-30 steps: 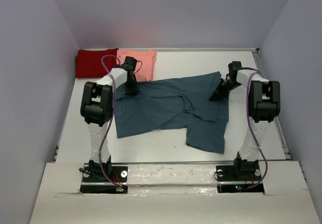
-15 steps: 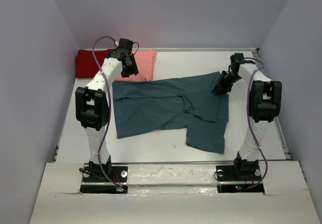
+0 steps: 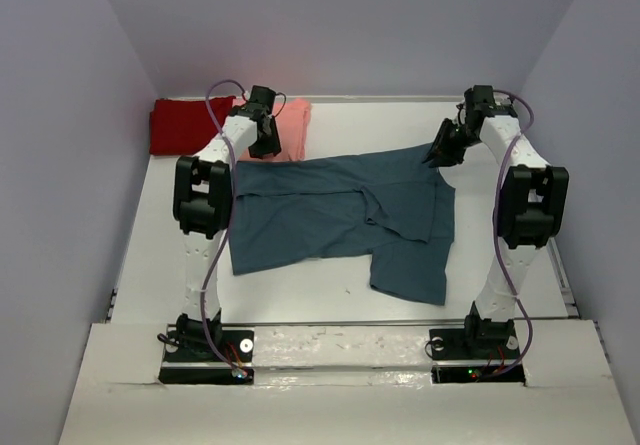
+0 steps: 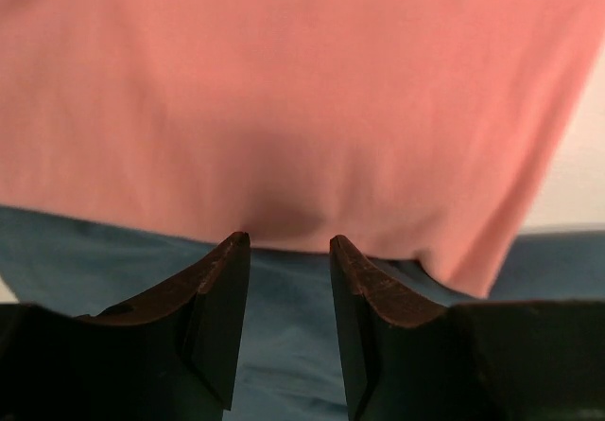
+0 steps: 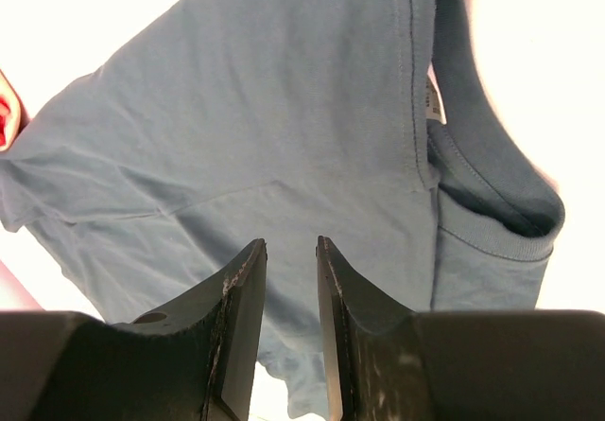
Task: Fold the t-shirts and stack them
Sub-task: Fold the flattened tshirt in 1/3 of the way
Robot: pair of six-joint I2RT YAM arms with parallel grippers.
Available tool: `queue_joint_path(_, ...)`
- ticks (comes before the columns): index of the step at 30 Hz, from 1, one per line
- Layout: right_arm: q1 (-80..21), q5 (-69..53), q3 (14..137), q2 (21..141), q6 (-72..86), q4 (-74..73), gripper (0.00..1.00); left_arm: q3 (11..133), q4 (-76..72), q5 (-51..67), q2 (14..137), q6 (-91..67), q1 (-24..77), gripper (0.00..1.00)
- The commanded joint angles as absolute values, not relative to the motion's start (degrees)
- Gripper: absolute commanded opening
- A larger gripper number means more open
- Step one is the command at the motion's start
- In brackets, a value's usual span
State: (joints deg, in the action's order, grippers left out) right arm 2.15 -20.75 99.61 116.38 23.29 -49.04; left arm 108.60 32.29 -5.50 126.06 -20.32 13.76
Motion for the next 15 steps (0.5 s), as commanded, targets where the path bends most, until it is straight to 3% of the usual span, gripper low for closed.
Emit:
queue_joint_path(1, 1.1, -21.5, 102.0, 113.2, 22.1, -49.4, 0.34, 114.7, 32.3, -6.9, 128.7, -16.9, 13.4, 0.49)
queue_joint_path(15, 1.1, -22.2, 102.3, 112.4, 22.2, -49.8, 0.34, 122.8, 31.6, -7.6, 138.0, -16.9, 13.4, 0.49)
